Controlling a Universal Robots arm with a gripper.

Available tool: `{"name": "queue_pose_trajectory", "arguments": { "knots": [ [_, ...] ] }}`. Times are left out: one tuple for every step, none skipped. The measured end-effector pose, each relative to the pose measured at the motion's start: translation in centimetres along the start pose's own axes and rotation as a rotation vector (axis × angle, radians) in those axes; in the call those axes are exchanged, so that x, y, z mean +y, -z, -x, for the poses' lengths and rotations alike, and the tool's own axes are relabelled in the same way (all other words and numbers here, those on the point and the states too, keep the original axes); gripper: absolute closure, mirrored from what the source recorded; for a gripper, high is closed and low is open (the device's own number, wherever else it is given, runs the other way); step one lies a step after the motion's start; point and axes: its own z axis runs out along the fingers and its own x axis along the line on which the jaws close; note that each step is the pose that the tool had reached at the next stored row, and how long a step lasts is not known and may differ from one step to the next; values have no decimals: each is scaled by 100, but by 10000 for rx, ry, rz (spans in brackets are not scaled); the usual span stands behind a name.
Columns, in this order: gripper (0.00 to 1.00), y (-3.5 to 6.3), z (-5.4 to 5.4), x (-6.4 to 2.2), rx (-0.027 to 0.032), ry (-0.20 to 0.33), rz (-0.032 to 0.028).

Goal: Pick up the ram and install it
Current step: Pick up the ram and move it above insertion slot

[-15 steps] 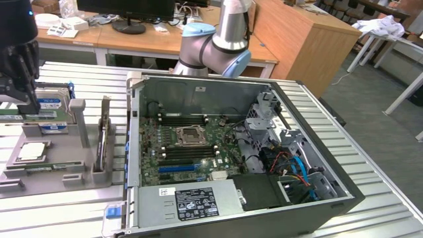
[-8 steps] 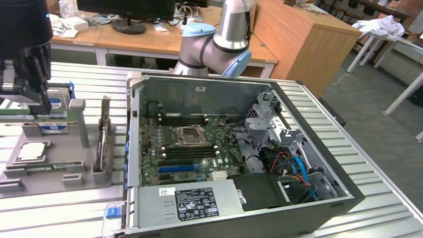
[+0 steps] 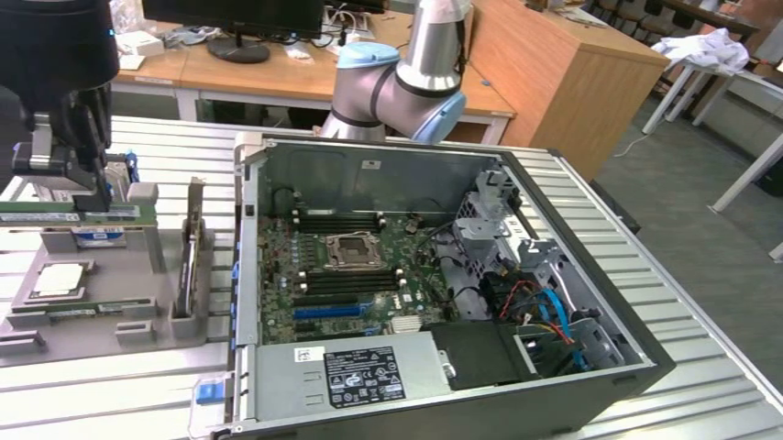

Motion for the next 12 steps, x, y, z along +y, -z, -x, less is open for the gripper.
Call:
{"name": "queue_pose_trajectory", "arguments": {
  "knots": [
    [88,0,0,-9,-1,0,3],
    [88,0,0,-10,-1,-1,4],
    [88,0,0,-10,-1,-2,5],
    [88,0,0,-11,-1,-2,4],
    [88,0,0,-11,-1,-2,4],
    [88,0,0,-12,-1,-1,4],
    [88,4,0,-12,-1,0,4],
    [88,10,0,-12,-1,0,4],
    [88,18,1,-12,-1,0,4],
    [88,25,1,-11,0,0,4],
    [88,33,1,-11,-1,0,4],
    [88,40,1,-11,-2,0,4]
  ]
}}
